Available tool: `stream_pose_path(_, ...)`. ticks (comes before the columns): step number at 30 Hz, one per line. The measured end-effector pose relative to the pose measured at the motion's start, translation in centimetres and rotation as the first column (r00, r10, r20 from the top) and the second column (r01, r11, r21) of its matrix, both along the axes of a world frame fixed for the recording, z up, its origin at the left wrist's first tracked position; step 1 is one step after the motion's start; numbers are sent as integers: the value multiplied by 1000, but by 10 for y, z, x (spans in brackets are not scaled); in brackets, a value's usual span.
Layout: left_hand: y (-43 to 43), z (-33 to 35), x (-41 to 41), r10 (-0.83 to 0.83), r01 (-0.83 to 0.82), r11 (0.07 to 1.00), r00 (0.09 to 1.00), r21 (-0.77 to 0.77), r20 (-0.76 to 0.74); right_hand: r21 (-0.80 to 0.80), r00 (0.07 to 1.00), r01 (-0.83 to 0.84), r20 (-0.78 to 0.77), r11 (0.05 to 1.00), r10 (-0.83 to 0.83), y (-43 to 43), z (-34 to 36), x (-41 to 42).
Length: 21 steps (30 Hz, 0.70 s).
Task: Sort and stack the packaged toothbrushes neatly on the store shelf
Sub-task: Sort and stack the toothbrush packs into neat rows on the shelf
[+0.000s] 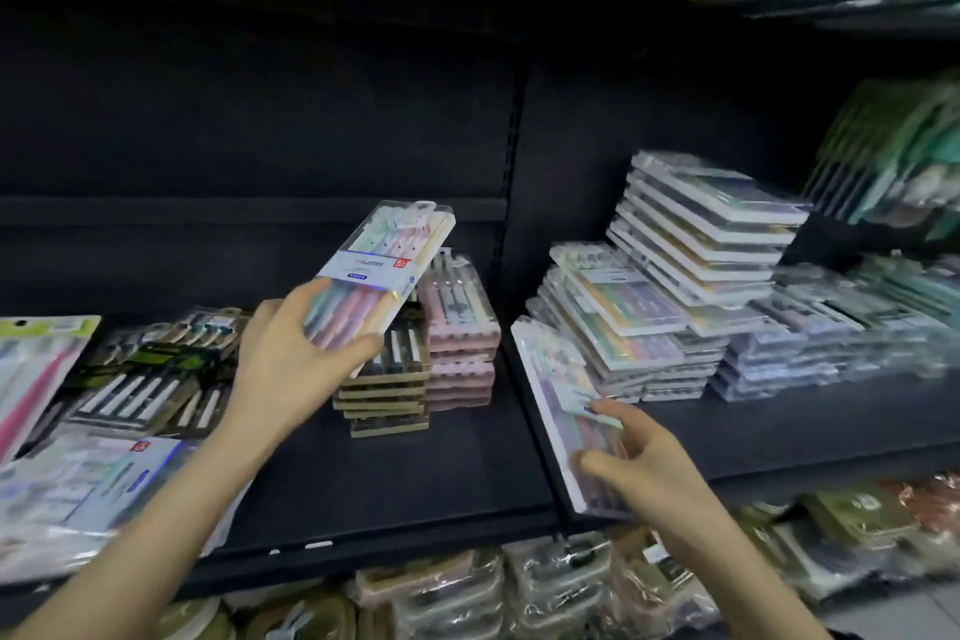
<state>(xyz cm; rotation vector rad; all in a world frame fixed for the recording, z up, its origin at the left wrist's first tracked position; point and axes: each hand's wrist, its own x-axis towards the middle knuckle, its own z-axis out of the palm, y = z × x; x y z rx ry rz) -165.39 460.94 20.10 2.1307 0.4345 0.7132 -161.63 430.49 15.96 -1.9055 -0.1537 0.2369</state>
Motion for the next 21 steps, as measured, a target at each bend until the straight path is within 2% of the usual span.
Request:
stream_pose_path(2,-10,-1,6,-4,4,1000,1000,0,10,-49,999,-22,-49,999,19,-7,-7,5)
stream_pose_path(5,-24,-1,12,-22,22,1000,1000,17,15,-232,998,-36,-65,972,22,-3,-22,22)
stream_pose_path(8,-35,-3,14,-40,39,998,999,39,11,-492,998,-43,14,870,58,13,-42,47)
stream_pose_path(10,-39,-4,15,-49,48,998,999,35,7,-602,989,-27,100,798,108,27,-56,60)
stream_pose_path(14,-46,-8,15,-54,54,998,998,34,-16,-585,947,76,296,808,125,38,-69,69)
stream_pose_path(16,-47,-10,14,-68,69,996,997,59,-20,-589,837,262,533,764,125,33,-73,59)
stream_pose_path(18,-46,-11,14,-83,84,994,996,69,-24,-483,685,398,722,780,98,22,-79,46)
stream_pose_path(20,-45,-11,14,-88,90,994,996,66,-26,-469,624,358,764,807,167,12,-88,35)
stream_pose_path(21,-46,-11,15,-88,89,994,996,64,-28,-514,634,311,739,799,229,9,-92,34)
